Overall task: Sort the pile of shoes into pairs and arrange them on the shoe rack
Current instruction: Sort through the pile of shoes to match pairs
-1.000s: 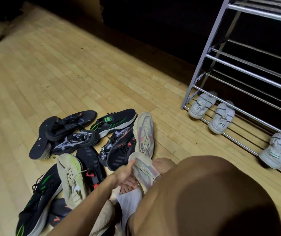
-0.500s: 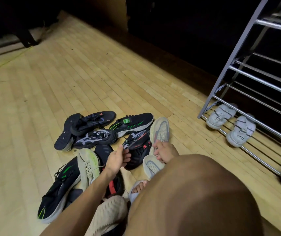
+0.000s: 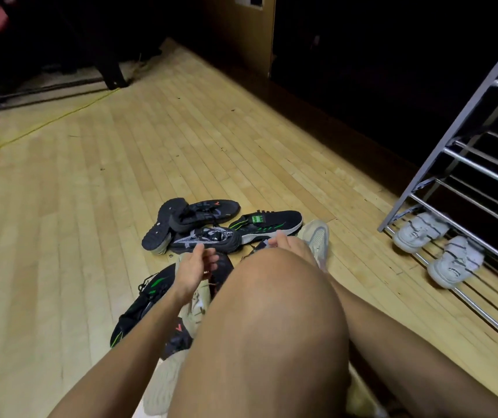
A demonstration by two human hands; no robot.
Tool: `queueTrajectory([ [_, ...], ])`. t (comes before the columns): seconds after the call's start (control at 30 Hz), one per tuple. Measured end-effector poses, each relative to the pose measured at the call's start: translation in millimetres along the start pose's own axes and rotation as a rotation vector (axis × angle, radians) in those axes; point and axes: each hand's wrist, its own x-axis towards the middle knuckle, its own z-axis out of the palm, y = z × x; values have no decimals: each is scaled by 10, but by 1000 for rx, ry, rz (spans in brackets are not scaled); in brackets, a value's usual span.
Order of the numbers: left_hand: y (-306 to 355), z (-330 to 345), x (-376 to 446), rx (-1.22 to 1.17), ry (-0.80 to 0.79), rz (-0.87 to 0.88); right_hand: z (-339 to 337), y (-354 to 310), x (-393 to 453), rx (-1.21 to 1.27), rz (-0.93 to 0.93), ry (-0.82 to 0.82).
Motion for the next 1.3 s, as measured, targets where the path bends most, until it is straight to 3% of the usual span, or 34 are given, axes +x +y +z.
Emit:
queueTrajectory([
  [0.27, 6, -522, 352, 49, 28, 26, 324, -305, 365, -33, -52, -193],
  [0.47, -115, -880, 944, 217, 211, 116, 568, -172, 829, -87, -42, -220],
  [0.67, -279, -954, 1361, 259, 338, 64, 726, 21, 1216, 24, 54, -225],
  [0.8, -285, -981, 1461, 406, 327, 143, 837, 47, 1293, 57, 57, -251],
  [1.1, -355, -1029, 1578, 1073, 202, 152, 1135, -33, 1285, 79, 50, -286],
  [1.3, -305, -1011, 1777, 1008, 284, 42, 1265, -11, 1295, 65, 40, -341],
])
